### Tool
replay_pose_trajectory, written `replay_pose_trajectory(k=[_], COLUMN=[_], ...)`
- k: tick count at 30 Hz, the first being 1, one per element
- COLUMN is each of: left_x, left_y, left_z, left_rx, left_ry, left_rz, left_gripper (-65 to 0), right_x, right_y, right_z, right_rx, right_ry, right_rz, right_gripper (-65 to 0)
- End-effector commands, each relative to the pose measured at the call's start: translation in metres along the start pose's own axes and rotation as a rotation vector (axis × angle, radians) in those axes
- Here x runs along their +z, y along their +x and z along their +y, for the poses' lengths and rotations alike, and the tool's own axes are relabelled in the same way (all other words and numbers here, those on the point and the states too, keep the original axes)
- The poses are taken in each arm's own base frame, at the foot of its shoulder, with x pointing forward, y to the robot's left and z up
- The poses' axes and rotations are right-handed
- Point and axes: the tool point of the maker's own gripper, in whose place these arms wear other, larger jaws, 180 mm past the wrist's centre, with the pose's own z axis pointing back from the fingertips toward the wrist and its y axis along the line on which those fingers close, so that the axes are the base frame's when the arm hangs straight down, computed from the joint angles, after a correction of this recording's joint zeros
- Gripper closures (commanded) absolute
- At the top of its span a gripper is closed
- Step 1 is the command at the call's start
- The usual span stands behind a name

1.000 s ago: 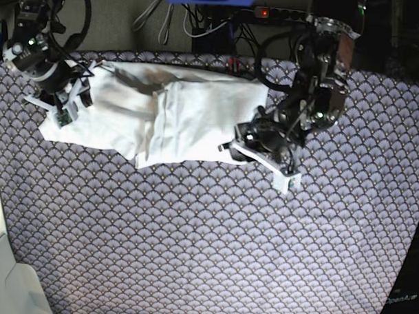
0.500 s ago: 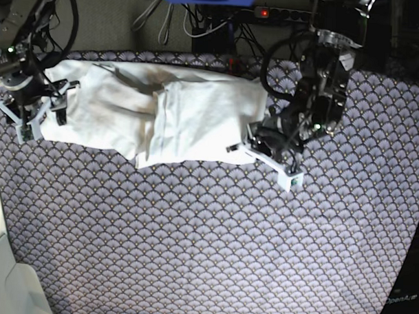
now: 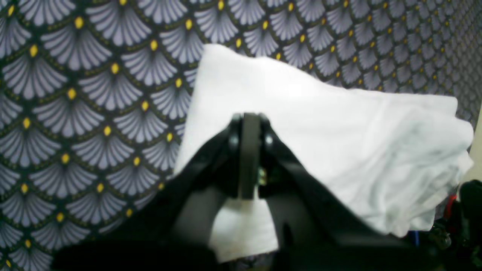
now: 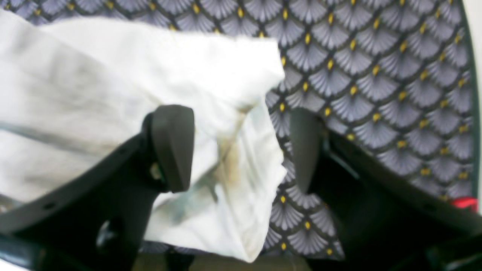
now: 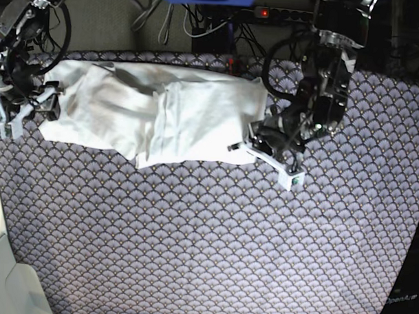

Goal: Fold the T-shirt properly
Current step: 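Grasp the shirt end beside the right gripper and pull it inward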

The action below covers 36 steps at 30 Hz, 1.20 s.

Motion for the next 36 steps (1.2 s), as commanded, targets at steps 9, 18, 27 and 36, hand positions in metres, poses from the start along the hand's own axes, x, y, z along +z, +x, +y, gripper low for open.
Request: replay_pose_trajectory(k=[9, 18, 27, 36], left_x=[0.004, 0.005, 0.004, 0.005], left_y=[0.013, 0.017, 0.017, 0.017], left_z=[-0.008, -0.010, -0.011, -0.010], left_rx=[-0.008, -0.012, -0.010, -0.012], left_ry=[-0.022, -0.026, -0.028, -0.026], left_rz=[-0.034, -0.043, -0.043, -0.043], left_gripper=[-0.4, -0.4, -0.4, -0.4], right_x=[-0.017, -0.021, -0.033, -0.035], right_y=[-0.002, -0.021, -0.053, -0.052], right_z=[-0.026, -0.027, 0.018, 0.022], right_rx=[-0.052, -0.074, -0.072, -0.073], right_ry=[0.004, 0.017, 0.113, 0.122], right_rz=[0.005, 0.053, 0.127, 0.125], right_gripper=[-41.0, -41.0, -41.0, -40.6])
